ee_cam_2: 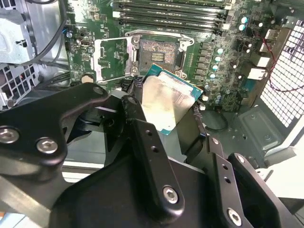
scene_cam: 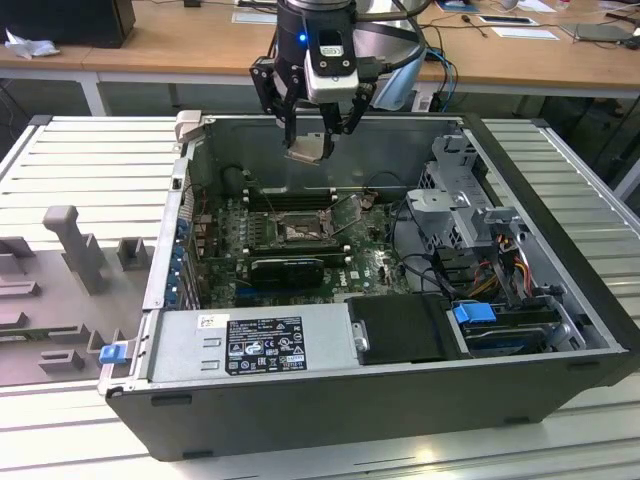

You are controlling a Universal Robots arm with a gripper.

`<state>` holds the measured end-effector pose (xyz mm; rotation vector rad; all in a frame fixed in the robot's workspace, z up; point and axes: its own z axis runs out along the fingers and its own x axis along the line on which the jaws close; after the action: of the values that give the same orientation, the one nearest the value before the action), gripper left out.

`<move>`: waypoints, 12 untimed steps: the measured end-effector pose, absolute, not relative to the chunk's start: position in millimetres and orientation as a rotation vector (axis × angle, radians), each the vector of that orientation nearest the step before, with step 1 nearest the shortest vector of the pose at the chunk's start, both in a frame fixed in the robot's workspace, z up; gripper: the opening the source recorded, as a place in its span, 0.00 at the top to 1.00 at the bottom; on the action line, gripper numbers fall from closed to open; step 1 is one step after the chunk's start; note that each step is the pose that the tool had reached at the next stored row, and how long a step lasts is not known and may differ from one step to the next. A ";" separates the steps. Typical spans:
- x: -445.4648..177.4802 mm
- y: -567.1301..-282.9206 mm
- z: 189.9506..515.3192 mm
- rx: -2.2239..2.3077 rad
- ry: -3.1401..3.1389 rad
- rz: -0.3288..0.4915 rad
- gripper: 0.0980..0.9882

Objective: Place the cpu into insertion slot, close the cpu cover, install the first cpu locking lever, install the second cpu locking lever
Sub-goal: 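Place the cpu into insertion slot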

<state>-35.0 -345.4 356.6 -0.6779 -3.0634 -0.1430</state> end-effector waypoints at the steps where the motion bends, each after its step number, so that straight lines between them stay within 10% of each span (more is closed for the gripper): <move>1: -35.0 -345.5 356.6 -0.681 -3.063 -0.143 0.52; 12: -35.0 -345.4 356.5 -0.744 -3.050 -0.143 0.52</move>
<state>-35.0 -345.4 356.5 -0.7443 -3.0500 -0.1431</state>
